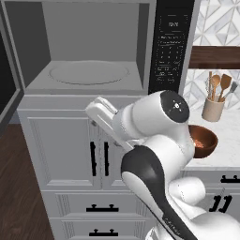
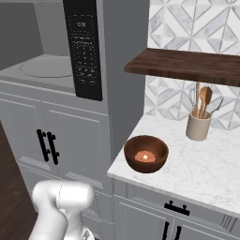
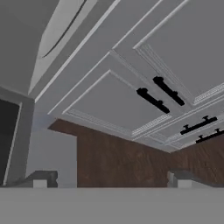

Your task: Open the microwave, place the bowl with waffle inside the microwave, then close the microwave door and turn it on.

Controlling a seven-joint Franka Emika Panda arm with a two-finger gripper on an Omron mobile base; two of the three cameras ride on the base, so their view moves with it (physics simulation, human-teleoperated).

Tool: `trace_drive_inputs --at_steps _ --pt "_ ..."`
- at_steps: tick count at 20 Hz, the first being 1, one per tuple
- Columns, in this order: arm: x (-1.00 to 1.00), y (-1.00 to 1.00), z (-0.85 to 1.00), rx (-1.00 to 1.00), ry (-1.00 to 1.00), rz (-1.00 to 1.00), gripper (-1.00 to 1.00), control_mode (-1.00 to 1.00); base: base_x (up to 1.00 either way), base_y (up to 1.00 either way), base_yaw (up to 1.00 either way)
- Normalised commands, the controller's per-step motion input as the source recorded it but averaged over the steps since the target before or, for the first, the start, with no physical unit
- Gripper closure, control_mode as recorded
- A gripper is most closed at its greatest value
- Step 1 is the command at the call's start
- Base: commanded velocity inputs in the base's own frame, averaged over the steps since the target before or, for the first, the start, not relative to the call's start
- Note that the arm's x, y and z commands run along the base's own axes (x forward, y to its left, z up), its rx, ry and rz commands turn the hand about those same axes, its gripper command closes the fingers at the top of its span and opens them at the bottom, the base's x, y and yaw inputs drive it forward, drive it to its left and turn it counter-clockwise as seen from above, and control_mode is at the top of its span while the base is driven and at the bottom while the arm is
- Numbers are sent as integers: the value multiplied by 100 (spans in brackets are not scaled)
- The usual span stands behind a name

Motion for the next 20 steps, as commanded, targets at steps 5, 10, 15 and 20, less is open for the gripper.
trace_drive_inputs --at_steps 5,10,15,20 --pt "5 -100 -48 -12 4 -30 -100 -100 0 0 0" --pt "12 -100 -36 -5 6 -22 -100 -100 0 0 0" --pt "22 -100 -23 0 12 -20 -100 -100 0 0 0" --pt "2 -100 -15 1 12 -9 -100 -100 0 0 0"
